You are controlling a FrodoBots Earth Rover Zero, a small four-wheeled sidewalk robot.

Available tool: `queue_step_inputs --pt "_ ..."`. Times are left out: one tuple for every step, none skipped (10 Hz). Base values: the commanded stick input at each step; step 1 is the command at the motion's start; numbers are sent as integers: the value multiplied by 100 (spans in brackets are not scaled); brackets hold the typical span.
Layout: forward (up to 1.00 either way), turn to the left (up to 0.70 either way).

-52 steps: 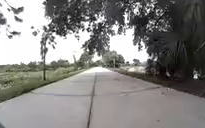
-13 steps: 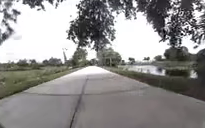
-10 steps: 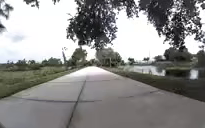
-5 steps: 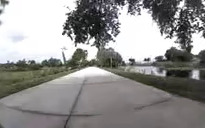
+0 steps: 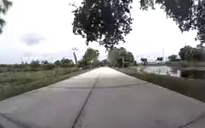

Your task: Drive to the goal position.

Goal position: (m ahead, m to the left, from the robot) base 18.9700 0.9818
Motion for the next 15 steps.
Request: queue_step_inputs --pt "85 0" --pt "85 0" --pt "85 0" --pt "85 0" --pt "85 0" --pt "85 0" --pt "85 0" --pt "85 0" --pt "85 0" --pt "85 0" --pt "85 0" --pt "85 0" --pt "85 0" --pt "85 0" --pt "85 0"
